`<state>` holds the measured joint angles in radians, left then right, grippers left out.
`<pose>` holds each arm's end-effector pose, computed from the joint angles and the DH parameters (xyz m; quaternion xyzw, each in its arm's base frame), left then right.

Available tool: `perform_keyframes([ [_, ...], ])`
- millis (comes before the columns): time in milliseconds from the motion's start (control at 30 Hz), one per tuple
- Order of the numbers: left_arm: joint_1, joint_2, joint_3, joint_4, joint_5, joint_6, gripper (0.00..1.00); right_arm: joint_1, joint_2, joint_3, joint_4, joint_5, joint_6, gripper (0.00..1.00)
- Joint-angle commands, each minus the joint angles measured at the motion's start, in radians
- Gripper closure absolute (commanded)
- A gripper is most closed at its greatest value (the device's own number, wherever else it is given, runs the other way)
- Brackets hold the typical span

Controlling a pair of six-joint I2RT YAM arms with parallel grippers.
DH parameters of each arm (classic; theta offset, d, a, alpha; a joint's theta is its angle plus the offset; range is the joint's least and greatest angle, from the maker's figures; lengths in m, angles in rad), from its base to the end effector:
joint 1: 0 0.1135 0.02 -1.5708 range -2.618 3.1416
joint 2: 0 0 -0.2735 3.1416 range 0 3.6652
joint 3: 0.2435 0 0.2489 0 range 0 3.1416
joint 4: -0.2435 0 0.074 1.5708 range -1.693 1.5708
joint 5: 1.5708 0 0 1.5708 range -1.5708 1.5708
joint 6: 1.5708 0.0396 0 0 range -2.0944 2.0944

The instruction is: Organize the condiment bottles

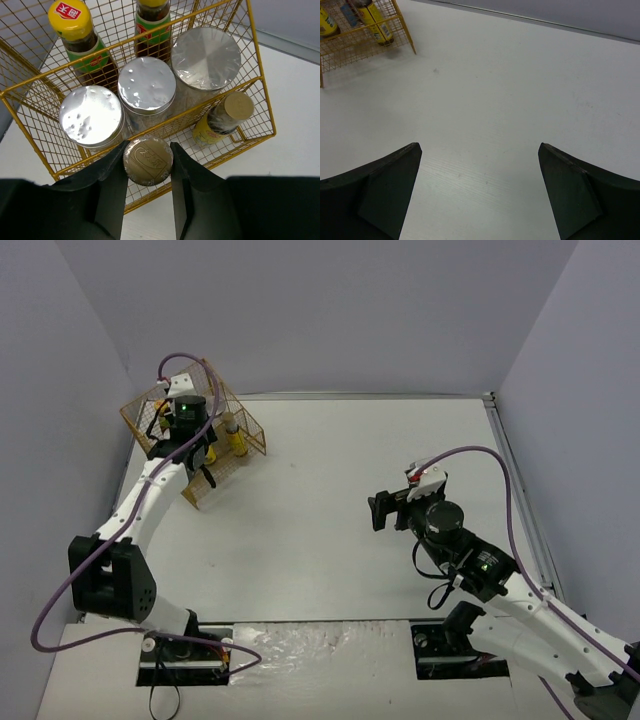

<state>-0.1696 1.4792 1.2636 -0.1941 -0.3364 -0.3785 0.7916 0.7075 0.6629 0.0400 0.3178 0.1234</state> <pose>0.3432 -0.0455 0.3484 -0.1773 0.8103 -0.0116 0.5584 0.1267 0.1107 0.3399 -0.1240 0.6977 0.2071 0.6745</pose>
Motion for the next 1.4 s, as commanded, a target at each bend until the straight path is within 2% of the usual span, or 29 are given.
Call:
perform_keyframes([
  [0, 0.007, -0.008, 0.009, 0.160, -0.003, -0.035, 1.00, -0.008, -0.025, 0.005, 0.042, 0.023, 0.000, 0.00],
  [167, 0.006, 0.041, -0.043, 0.236, -0.005, -0.047, 0.99, -0.008, -0.031, 0.000, 0.037, 0.023, 0.008, 0.00],
  [267, 0.004, 0.065, -0.050, 0.245, -0.004, -0.046, 0.89, -0.008, -0.032, -0.003, 0.037, 0.022, 0.010, 0.00],
  [400, 0.000, 0.084, -0.062, 0.240, -0.005, -0.050, 0.82, -0.008, -0.035, -0.006, 0.035, 0.022, 0.016, 0.00],
  [467, -0.002, 0.078, -0.064, 0.227, -0.007, -0.051, 0.72, -0.009, -0.039, -0.005, 0.035, 0.023, 0.018, 0.00],
  [533, -0.002, 0.059, -0.063, 0.209, -0.009, -0.051, 0.56, -0.009, -0.044, -0.003, 0.033, 0.026, 0.020, 0.00],
  [567, -0.002, 0.049, -0.063, 0.199, -0.010, -0.052, 0.53, -0.009, -0.046, -0.001, 0.032, 0.027, 0.021, 0.00],
  [633, -0.004, 0.027, -0.067, 0.159, -0.007, -0.053, 0.40, -0.009, -0.046, 0.004, 0.032, 0.030, 0.022, 0.00],
  [767, -0.007, -0.052, -0.067, 0.086, 0.004, -0.061, 0.21, -0.009, -0.048, 0.021, 0.029, 0.029, 0.022, 0.00],
  [1000, -0.009, -0.325, -0.064, -0.109, 0.095, -0.002, 0.04, -0.009, -0.048, 0.089, -0.004, 0.052, 0.024, 0.00],
  [1133, -0.007, -0.522, -0.142, -0.178, 0.131, 0.076, 0.03, -0.009, -0.062, 0.125, -0.024, 0.095, 0.032, 0.00],
  [1200, -0.006, -0.674, -0.198, -0.204, 0.144, 0.124, 0.03, -0.009, -0.077, 0.145, -0.035, 0.137, 0.036, 0.00],
  [1367, -0.005, -0.933, -0.340, -0.305, 0.141, 0.161, 0.03, -0.011, -0.085, 0.206, -0.102, 0.197, 0.001, 0.00],
])
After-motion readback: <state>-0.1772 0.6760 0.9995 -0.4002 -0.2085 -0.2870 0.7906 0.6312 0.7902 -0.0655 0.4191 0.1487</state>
